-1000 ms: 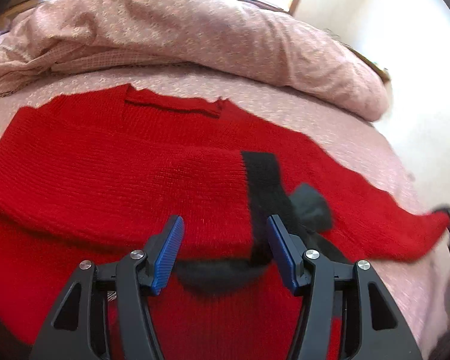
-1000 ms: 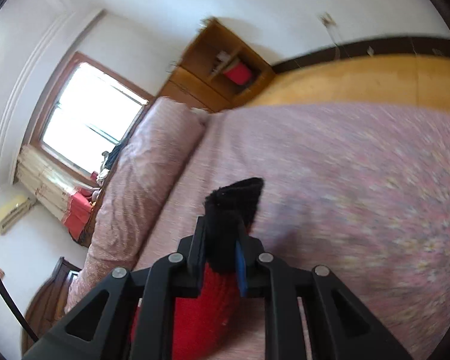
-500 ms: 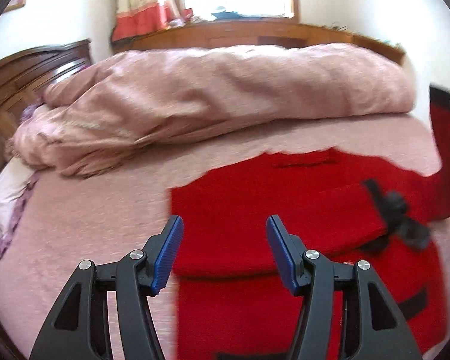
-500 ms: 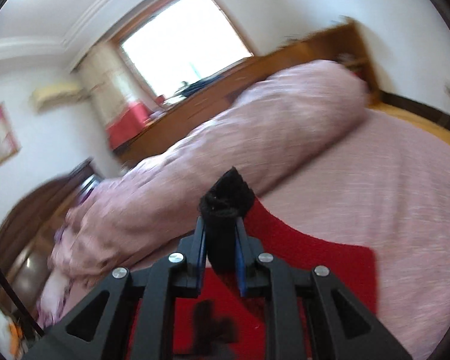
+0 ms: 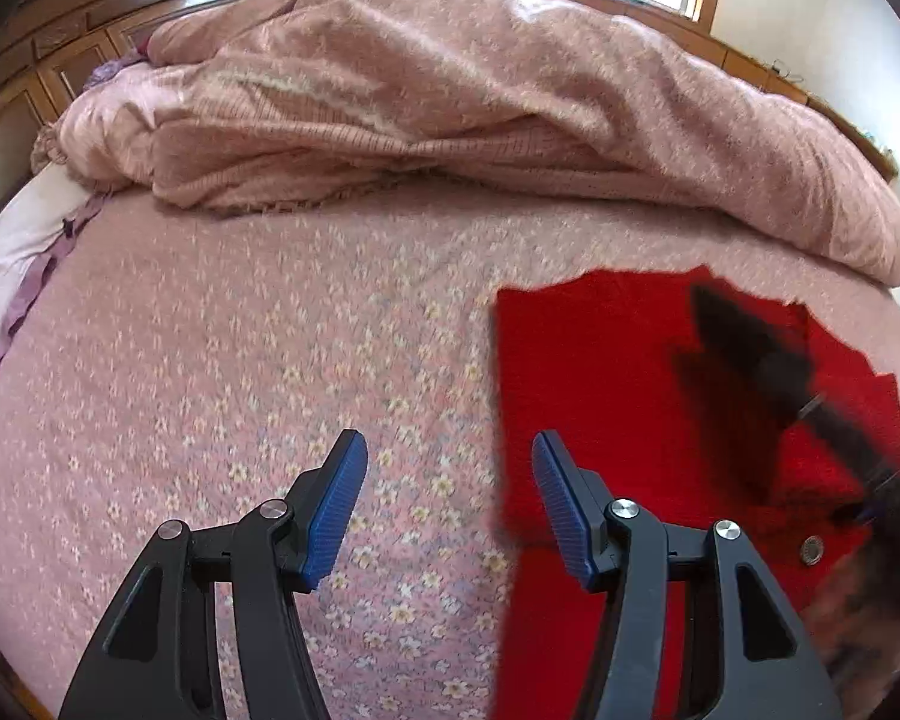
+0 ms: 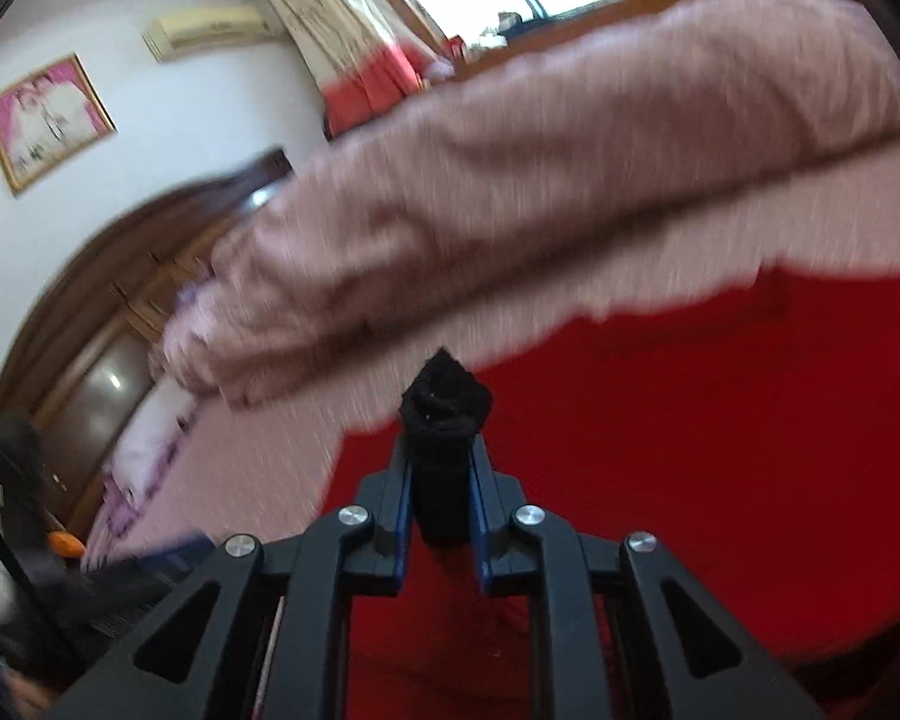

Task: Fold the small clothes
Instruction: 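Fold the held sleeve across the cardigan body with the right gripper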

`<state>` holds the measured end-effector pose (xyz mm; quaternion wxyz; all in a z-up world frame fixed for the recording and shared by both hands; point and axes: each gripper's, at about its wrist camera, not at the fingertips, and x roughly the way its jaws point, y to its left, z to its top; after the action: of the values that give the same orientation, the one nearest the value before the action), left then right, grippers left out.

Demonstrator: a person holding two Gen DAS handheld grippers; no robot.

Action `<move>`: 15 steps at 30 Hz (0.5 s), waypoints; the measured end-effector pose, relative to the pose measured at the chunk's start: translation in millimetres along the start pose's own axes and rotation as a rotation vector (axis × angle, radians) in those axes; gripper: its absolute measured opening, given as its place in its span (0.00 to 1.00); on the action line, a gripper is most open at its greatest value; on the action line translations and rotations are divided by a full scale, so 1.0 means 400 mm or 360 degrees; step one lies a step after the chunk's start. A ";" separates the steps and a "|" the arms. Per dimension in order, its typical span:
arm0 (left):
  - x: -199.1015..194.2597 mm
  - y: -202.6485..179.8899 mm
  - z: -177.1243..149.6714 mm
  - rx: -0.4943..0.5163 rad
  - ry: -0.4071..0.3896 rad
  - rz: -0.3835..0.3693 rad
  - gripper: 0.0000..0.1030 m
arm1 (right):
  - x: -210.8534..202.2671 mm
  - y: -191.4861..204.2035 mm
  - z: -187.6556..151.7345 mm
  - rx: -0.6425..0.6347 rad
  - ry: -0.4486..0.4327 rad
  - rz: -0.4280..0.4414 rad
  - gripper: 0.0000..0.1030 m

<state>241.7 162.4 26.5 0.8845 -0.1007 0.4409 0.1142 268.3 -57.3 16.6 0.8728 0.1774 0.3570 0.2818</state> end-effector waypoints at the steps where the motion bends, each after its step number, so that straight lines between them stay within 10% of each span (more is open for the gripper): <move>1: -0.007 -0.004 0.005 0.0006 -0.0014 -0.0009 0.50 | 0.014 0.000 -0.019 -0.0010 0.0015 -0.0006 0.15; 15: 0.018 -0.010 0.020 -0.0016 0.0025 0.0002 0.50 | 0.041 0.031 -0.058 -0.0147 0.0036 -0.0018 0.16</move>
<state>253.1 161.5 25.8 0.8804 -0.1058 0.4473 0.1163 256.5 -35.2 -1.6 0.8775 0.1316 0.3545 0.2950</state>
